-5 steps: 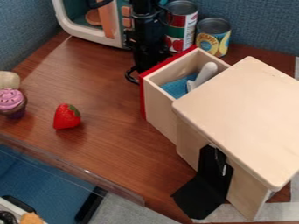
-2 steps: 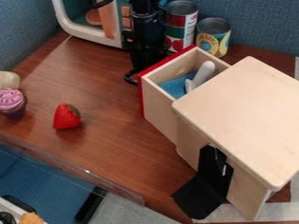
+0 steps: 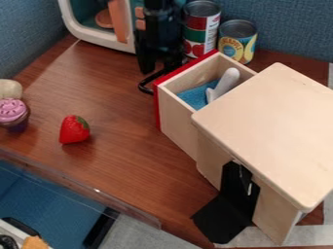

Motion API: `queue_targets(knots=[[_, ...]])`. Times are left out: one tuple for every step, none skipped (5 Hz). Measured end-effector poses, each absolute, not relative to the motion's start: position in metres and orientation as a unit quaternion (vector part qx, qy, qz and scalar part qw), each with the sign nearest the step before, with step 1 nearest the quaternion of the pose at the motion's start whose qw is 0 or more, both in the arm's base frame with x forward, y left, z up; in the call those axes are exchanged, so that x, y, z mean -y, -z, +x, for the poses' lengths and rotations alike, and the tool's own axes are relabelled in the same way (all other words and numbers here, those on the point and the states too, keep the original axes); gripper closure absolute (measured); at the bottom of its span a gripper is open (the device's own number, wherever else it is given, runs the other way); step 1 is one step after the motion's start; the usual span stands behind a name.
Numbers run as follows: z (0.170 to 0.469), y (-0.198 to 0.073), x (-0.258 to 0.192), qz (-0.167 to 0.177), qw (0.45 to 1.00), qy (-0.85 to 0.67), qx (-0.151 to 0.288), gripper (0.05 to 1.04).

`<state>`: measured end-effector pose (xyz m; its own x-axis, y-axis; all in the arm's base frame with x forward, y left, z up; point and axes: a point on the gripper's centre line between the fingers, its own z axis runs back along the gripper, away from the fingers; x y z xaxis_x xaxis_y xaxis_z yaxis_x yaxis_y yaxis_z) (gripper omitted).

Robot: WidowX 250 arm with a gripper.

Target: Open the drawer

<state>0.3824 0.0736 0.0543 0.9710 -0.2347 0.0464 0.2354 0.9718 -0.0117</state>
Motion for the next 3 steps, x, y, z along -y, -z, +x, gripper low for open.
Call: queue_targets(knots=[[0.372,-0.092,-0.077,0.006,0.99,0.131,0.06,0.079],[0.355,-0.12,-0.072,0.01,0.985,0.151,0.086,0.083],[0.336,-0.134,-0.056,0.012,0.977,0.189,0.099,0.083]])
